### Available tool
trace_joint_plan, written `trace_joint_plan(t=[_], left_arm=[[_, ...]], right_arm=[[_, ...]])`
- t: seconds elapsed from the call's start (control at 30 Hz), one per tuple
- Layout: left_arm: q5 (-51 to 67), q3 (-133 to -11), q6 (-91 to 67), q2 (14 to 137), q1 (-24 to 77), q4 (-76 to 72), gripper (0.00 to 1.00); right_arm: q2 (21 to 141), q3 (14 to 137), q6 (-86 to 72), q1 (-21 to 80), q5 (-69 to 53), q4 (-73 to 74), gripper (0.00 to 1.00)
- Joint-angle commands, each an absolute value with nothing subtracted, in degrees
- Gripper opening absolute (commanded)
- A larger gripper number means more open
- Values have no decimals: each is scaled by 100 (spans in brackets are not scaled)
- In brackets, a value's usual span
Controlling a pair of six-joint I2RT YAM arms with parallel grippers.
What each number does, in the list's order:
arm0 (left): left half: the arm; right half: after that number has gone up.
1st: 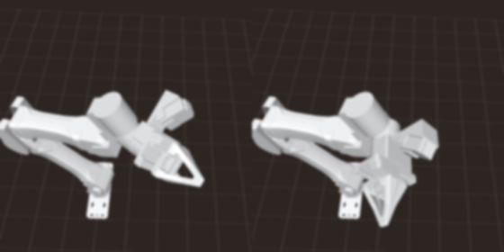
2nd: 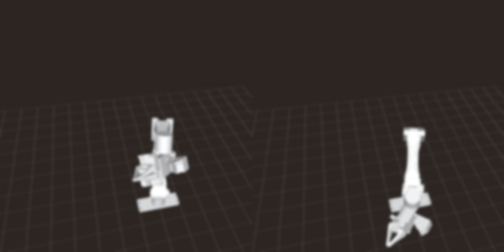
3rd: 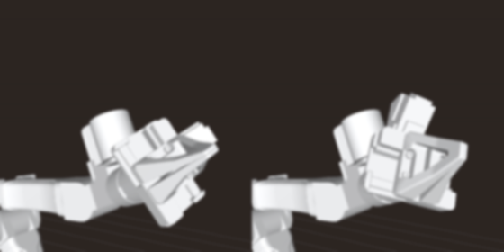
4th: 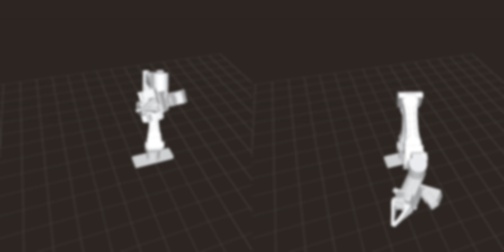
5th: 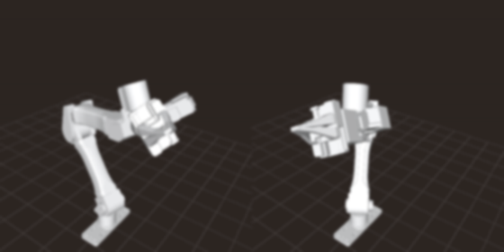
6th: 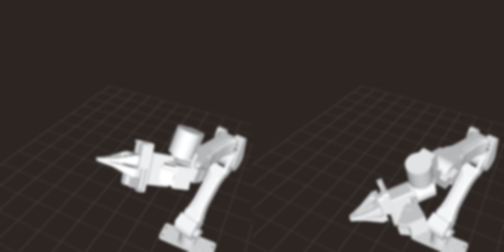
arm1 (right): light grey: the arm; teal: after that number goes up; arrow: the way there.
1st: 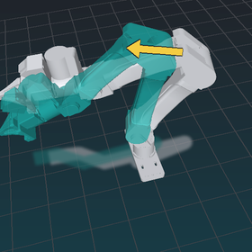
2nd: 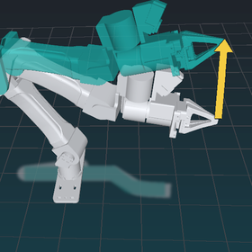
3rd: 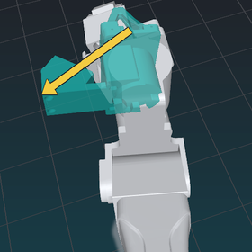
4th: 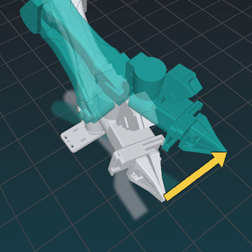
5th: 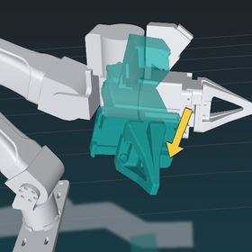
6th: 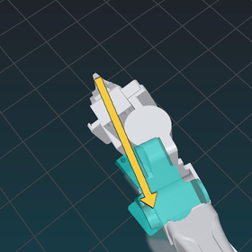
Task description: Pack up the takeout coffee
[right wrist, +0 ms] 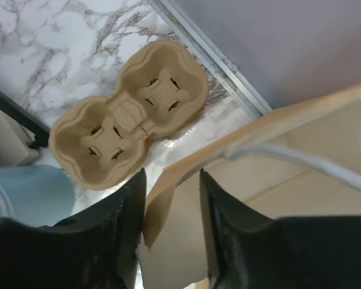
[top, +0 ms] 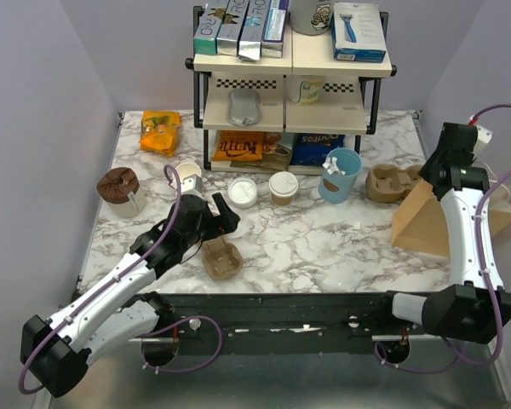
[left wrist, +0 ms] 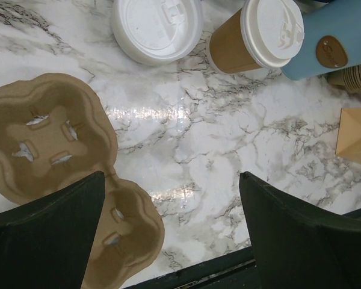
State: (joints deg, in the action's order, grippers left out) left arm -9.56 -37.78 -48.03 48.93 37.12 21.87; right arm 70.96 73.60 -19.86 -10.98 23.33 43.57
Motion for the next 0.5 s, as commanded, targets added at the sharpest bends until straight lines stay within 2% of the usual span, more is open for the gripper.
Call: trace_joint_plan(t=[0.0, 0.1, 0.13, 0.33, 0.47], left_arm=[[-826, -3683, -4799, 4737, 3683, 2030, 99], [-826, -3665, -4790, 4737, 3683, 2004, 99], [-817, -3665, -4781, 4755, 3683, 2013, 99], [-616, -3665, -4764, 4825, 3683, 1881, 99], [-580, -3656, -4755, 4843, 3691, 1854, 99]], right_arm=[[6743, 7277, -2180, -1143, 2618, 4517, 36], [6426, 7286, -2145, -1143, 2786, 4675, 14], [6347, 7304, -2153, -1143, 2838, 4711, 2], [5785, 7576, -1873, -1143, 2708, 5071, 1], [5442, 7988, -1381, -1134, 1622, 5203, 1]])
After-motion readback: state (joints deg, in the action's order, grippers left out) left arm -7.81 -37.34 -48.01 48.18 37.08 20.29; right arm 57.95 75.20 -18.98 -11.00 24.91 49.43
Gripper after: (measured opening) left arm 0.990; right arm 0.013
